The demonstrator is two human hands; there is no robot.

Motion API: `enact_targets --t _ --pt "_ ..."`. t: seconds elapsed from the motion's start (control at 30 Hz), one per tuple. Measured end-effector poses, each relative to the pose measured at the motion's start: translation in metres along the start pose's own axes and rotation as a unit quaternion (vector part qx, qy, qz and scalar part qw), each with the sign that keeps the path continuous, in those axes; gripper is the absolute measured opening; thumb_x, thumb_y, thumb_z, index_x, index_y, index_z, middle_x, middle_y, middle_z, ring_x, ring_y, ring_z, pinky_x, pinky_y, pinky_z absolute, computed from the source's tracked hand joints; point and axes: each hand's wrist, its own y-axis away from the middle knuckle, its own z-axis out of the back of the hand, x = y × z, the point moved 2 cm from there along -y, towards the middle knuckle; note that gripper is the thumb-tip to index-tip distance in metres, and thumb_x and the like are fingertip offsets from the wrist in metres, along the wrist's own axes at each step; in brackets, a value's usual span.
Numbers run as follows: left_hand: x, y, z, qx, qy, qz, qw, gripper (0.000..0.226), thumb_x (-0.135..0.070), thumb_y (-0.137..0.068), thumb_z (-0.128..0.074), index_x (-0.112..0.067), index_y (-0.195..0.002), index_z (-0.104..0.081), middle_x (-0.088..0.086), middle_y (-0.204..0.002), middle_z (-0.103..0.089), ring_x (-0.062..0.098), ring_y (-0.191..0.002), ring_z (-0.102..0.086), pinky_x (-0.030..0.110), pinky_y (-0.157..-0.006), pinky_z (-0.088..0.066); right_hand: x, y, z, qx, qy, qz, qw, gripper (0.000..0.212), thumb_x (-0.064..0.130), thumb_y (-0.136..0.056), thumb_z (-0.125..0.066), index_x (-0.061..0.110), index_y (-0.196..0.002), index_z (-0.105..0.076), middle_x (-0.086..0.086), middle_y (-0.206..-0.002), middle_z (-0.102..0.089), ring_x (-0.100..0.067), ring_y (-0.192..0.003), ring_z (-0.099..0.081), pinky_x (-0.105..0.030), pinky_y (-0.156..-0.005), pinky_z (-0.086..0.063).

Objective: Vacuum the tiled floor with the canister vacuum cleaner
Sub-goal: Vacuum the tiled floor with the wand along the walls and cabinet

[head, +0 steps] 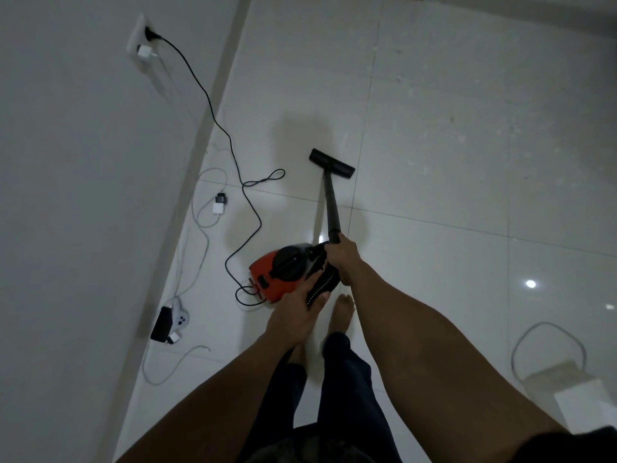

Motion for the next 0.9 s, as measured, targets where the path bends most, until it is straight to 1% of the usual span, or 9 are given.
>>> enact_targets --t 0.1,0.23,0.33,0.4,0.53,0.67,0.73,0.8,0.9 --pt "0.0 -0.002 0.002 0.003 -0.003 -0.006 1.0 0.048 -0.034 -0.102 -0.051 -0.031 -0.149 -0.04 -0.003 -0.121 -0.064 0.008 -0.101 -0.062 0.029 -0.093 -0.051 -0.001 -0.003 0.0 0.002 -0.013 -0.004 1.0 0.052 0.01 -0.089 -0.053 0.016 -0.14 -0.047 -0.023 -0.111 -0.064 -0.033 -0.08 -0.062 -0.049 -0.075 -0.06" --pt "-0.005 -0.016 0.003 0.003 -0.007 -0.024 1.0 0.048 -0.031 -0.103 -0.05 -0.028 -0.15 -0.04 -0.01 -0.12 -0.06 -0.008 -0.098 -0.055 0.01 -0.087 -0.041 0.007 -0.017 0.002 -0.001 -0.01 -0.011 1.0 0.059 0.012 -0.085 -0.053 0.019 -0.143 -0.045 -0.021 -0.11 -0.065 -0.036 -0.086 -0.065 -0.051 -0.077 -0.061" --pt "-0.009 -0.032 0.005 0.01 -0.006 -0.014 1.0 0.049 -0.032 -0.103 -0.049 -0.026 -0.151 -0.039 -0.003 -0.12 -0.062 0.003 -0.1 -0.059 0.019 -0.091 -0.046 0.019 -0.029 0.004 -0.002 0.004 -0.01 1.0 0.063 0.013 -0.082 -0.05 0.021 -0.144 -0.042 -0.02 -0.11 -0.064 -0.04 -0.099 -0.067 -0.054 -0.081 -0.06" --pt "-0.01 -0.042 0.006 0.019 -0.01 0.001 1.0 0.049 -0.034 -0.103 -0.048 -0.029 -0.151 -0.037 -0.003 -0.114 -0.064 0.009 -0.095 -0.063 0.025 -0.088 -0.051 0.024 -0.038 0.006 0.0 0.008 -0.011 1.0 0.064 0.014 -0.081 -0.05 0.022 -0.144 -0.042 -0.019 -0.11 -0.064 -0.04 -0.1 -0.066 -0.054 -0.081 -0.059" --pt "-0.016 -0.07 0.001 0.028 -0.019 0.017 0.999 0.049 -0.038 -0.103 -0.047 -0.033 -0.151 -0.036 -0.003 -0.111 -0.068 0.009 -0.091 -0.066 0.03 -0.087 -0.055 0.037 -0.057 0.017 0.004 0.01 -0.012 1.0 0.065 0.015 -0.083 -0.048 0.024 -0.146 -0.039 -0.018 -0.109 -0.064 -0.04 -0.1 -0.066 -0.054 -0.081 -0.059" --pt "-0.034 -0.104 -0.01 0.027 -0.017 0.035 0.999 0.047 -0.037 -0.103 -0.047 -0.032 -0.149 -0.038 -0.004 -0.099 -0.069 0.011 -0.084 -0.068 0.023 -0.078 -0.054 0.058 -0.084 0.04 0.011 0.012 0.001 1.0 0.067 0.017 -0.086 -0.049 0.026 -0.151 -0.034 -0.018 -0.113 -0.063 -0.038 -0.097 -0.066 -0.054 -0.081 -0.059" --pt "-0.048 -0.125 -0.018 0.024 -0.019 0.05 0.998 0.047 -0.038 -0.103 -0.047 -0.029 -0.149 -0.04 -0.002 -0.092 -0.069 0.011 -0.077 -0.067 0.02 -0.07 -0.053 0.071 -0.099 0.055 0.019 0.008 0.003 1.0 0.066 0.017 -0.09 -0.049 0.028 -0.152 -0.032 -0.02 -0.115 -0.063 -0.033 -0.084 -0.066 -0.047 -0.075 -0.061" --pt "-0.065 -0.151 -0.031 0.02 -0.015 0.07 0.997 0.044 -0.038 -0.103 -0.047 -0.03 -0.147 -0.041 -0.003 -0.085 -0.067 0.005 -0.069 -0.065 0.017 -0.062 -0.049 0.088 -0.12 0.077 0.026 0.007 0.0 1.0 0.064 0.015 -0.093 -0.049 0.029 -0.153 -0.03 -0.021 -0.115 -0.063 -0.028 -0.073 -0.064 -0.038 -0.065 -0.06" --pt "-0.097 -0.191 -0.05 0.011 -0.021 0.07 0.997 0.04 -0.033 -0.104 -0.048 -0.03 -0.143 -0.044 -0.008 -0.074 -0.059 -0.006 -0.056 -0.057 0.01 -0.052 -0.041 0.11 -0.152 0.11 0.035 0.025 0.003 0.999 0.061 0.016 -0.095 -0.049 0.03 -0.152 -0.032 -0.02 -0.114 -0.063 -0.028 -0.073 -0.063 -0.035 -0.061 -0.059"
